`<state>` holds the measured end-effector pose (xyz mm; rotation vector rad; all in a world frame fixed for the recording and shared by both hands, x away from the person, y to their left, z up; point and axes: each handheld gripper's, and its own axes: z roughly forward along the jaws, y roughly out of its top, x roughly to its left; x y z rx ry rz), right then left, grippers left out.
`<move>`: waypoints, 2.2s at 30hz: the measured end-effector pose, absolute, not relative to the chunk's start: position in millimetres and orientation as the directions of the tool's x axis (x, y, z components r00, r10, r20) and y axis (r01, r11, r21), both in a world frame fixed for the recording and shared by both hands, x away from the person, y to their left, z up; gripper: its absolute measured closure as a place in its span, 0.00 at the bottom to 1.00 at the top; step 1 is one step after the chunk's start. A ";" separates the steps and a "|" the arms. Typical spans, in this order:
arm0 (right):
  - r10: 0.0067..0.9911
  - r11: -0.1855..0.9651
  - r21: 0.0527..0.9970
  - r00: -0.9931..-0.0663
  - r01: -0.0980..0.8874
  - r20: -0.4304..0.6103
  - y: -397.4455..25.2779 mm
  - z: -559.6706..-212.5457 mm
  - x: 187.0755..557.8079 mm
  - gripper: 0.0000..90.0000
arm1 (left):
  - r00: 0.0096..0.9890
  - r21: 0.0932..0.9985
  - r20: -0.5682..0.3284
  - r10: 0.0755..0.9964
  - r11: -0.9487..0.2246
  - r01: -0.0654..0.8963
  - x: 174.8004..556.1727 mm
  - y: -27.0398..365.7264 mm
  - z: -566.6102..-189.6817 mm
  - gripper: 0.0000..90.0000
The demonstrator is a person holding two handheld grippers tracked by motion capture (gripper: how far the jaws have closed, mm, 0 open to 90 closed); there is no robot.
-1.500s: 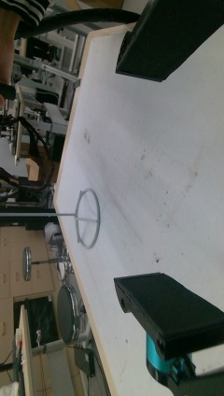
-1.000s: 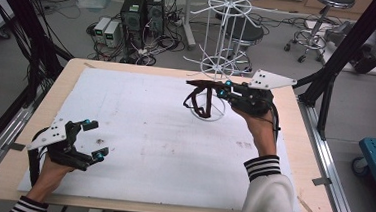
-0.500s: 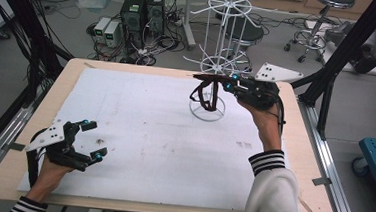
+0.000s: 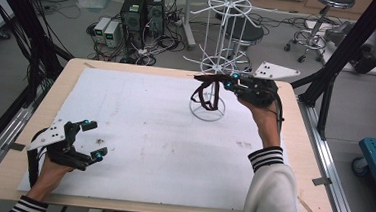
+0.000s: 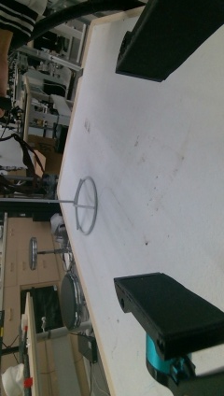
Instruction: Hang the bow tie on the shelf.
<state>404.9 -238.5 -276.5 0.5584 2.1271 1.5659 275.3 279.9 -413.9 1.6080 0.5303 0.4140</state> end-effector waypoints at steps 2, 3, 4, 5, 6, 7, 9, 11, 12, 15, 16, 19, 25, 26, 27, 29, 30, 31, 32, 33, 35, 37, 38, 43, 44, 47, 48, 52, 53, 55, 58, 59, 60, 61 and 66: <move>0.563 0.280 0.958 -0.819 0.064 -0.110 -238.7 -276.9 405.9 0.91 | 0.827 0.994 -0.041 0.561 -0.063 0.093 275.3 280.1 -413.7 0.02; 0.569 0.280 0.958 -0.815 0.068 -0.109 -238.9 -277.1 406.1 0.91 | 0.827 0.994 -0.042 0.561 -0.063 0.093 275.1 280.1 -413.6 0.02; 0.568 0.278 0.959 -0.816 0.064 -0.110 -238.8 -277.2 406.7 0.91 | 0.826 0.994 -0.041 0.561 -0.063 0.093 274.9 280.0 -413.6 0.02; 0.571 0.279 0.958 -0.814 0.065 -0.110 -238.7 -277.3 406.8 0.90 | 0.827 0.994 -0.041 0.561 -0.065 0.093 274.9 280.1 -413.6 0.02; 0.575 0.281 0.957 -0.811 0.068 -0.111 -238.7 -277.3 406.7 0.90 | 0.827 0.994 -0.041 0.561 -0.064 0.093 274.9 280.1 -413.5 0.02; 0.576 0.279 0.958 -0.810 0.066 -0.112 -238.3 -277.3 406.7 0.89 | 0.827 0.994 -0.043 0.561 -0.063 0.094 274.8 280.1 -413.5 0.02; 0.579 0.279 0.958 -0.806 0.060 -0.119 -238.4 -277.1 407.2 0.88 | 0.829 0.994 -0.049 0.557 -0.057 0.097 274.7 279.9 -413.3 0.02; 0.580 0.280 0.958 -0.806 0.067 -0.113 -238.5 -276.6 406.7 0.87 | 0.827 0.994 -0.048 0.560 -0.056 0.096 274.5 279.7 -413.4 0.02; 0.581 0.283 0.957 -0.805 0.066 -0.116 -238.6 -276.3 406.6 0.87 | 0.828 0.994 -0.048 0.559 -0.057 0.097 274.6 279.6 -413.4 0.02; 0.590 0.291 0.955 -0.797 0.064 -0.126 -238.2 -275.0 406.4 0.82 | 0.830 0.993 -0.044 0.556 -0.064 0.096 273.9 279.4 -413.2 0.02; 0.592 0.289 0.955 -0.796 0.064 -0.125 -238.1 -274.6 406.4 0.82 | 0.830 0.993 -0.046 0.556 -0.063 0.097 273.7 279.3 -413.1 0.02; 0.607 0.295 0.954 -0.783 0.061 -0.138 -238.1 -273.1 405.3 0.76 | 0.829 0.994 -0.044 0.557 -0.059 0.093 273.4 279.1 -412.9 0.02; 0.645 0.280 0.958 -0.752 0.069 -0.135 -240.6 -272.1 402.3 0.54 | 0.828 0.994 -0.040 0.560 -0.058 0.088 272.7 278.8 -412.6 0.02; 0.663 0.269 0.960 -0.737 0.073 -0.130 -240.8 -271.9 401.6 0.45 | 0.828 0.994 -0.039 0.560 -0.060 0.087 272.8 279.0 -412.7 0.02; 0.676 0.260 0.962 -0.726 0.077 -0.125 -240.8 -272.1 401.2 0.35 | 0.828 0.994 -0.040 0.560 -0.061 0.089 272.8 279.2 -412.7 0.02; 0.706 0.250 0.965 -0.697 0.081 -0.125 -240.1 -272.1 399.9 0.16 | 0.826 0.994 -0.039 0.562 -0.061 0.088 272.5 279.2 -412.7 0.02; 0.712 0.241 0.967 -0.693 0.085 -0.117 -239.8 -272.2 399.2 0.12 | 0.826 0.994 -0.037 0.562 -0.062 0.086 272.5 279.4 -412.7 0.02; 0.712 0.235 0.969 -0.693 0.080 -0.116 -240.3 -271.9 398.9 0.12 | 0.826 0.994 -0.037 0.563 -0.063 0.087 272.6 279.5 -412.6 0.02; 0.712 0.232 0.970 -0.692 0.071 -0.120 -240.7 -271.2 398.1 0.12 | 0.826 0.994 -0.038 0.563 -0.062 0.088 272.6 279.6 -412.7 0.02; 0.714 0.228 0.971 -0.690 0.067 -0.120 -240.9 -270.6 397.3 0.12 | 0.825 0.994 -0.035 0.563 -0.064 0.086 272.5 279.8 -412.6 0.02; 0.708 0.216 0.974 -0.698 0.069 -0.108 -241.4 -269.8 395.5 0.12 | 0.825 0.994 -0.031 0.565 -0.068 0.084 272.4 279.9 -412.5 0.02; 0.711 0.219 0.974 -0.694 0.061 -0.116 -241.7 -269.6 393.1 0.12 | 0.823 0.994 -0.026 0.567 -0.074 0.082 272.4 280.2 -412.6 0.02; 0.710 0.214 0.975 -0.696 0.061 -0.113 -242.0 -269.9 391.4 0.12 | 0.822 0.994 -0.023 0.569 -0.075 0.080 272.5 280.4 -412.6 0.02; 0.711 0.188 0.980 -0.697 0.058 -0.095 -246.0 -273.9 378.7 0.12 | 0.804 0.995 0.009 0.594 -0.086 0.053 271.7 281.5 -412.8 0.02; 0.710 0.190 0.980 -0.697 0.052 -0.101 -246.9 -274.8 376.9 0.12 | 0.798 0.995 0.018 0.602 -0.088 0.044 271.6 281.4 -413.0 0.02; 0.715 0.163 0.986 -0.694 0.047 -0.085 -251.4 -280.9 364.4 0.12 | 0.789 0.995 0.029 0.614 -0.089 0.033 271.7 281.8 -413.1 0.02; 0.715 0.166 0.986 -0.692 0.025 -0.103 -253.0 -283.2 360.7 0.12 | 0.785 0.996 0.030 0.619 -0.088 0.031 271.5 281.9 -413.2 0.02; 0.714 0.143 0.990 -0.694 0.015 -0.093 -258.7 -296.0 342.8 0.12 | 0.764 0.998 0.035 0.645 -0.066 0.009 269.8 283.7 -417.7 0.02; 0.715 0.137 0.990 -0.694 0.012 -0.090 -260.2 -299.7 338.0 0.12 | 0.762 0.999 0.027 0.647 -0.053 0.010 269.8 284.4 -419.9 0.02; 0.715 0.126 0.992 -0.692 -0.005 -0.095 -264.6 -307.6 330.3 0.12 | 0.753 0.999 0.020 0.657 -0.048 0.015 269.5 286.0 -425.2 0.02; 0.720 0.105 0.994 -0.688 -0.019 -0.089 -271.7 -321.4 317.9 0.12 | 0.742 0.999 0.022 0.670 -0.051 0.016 267.8 288.8 -431.8 0.02; 0.721 0.100 0.995 -0.687 -0.022 -0.087 -273.2 -326.3 313.5 0.12 | 0.738 0.999 0.016 0.674 -0.043 0.017 267.1 290.0 -433.4 0.02; 0.725 0.099 0.995 -0.685 -0.002 -0.073 -274.4 -329.9 309.7 0.11 | 0.734 0.999 0.014 0.679 -0.040 0.018 266.5 291.7 -434.5 0.02; 0.730 0.110 0.994 -0.678 -0.003 -0.083 -275.2 -333.4 306.7 0.10 | 0.732 0.999 0.008 0.681 -0.035 0.021 265.8 293.0 -435.3 0.02; 0.755 0.091 0.996 -0.650 -0.017 -0.080 -278.6 -354.2 290.7 0.10 | 0.722 1.000 -0.002 0.691 -0.017 0.020 263.2 298.2 -439.7 0.02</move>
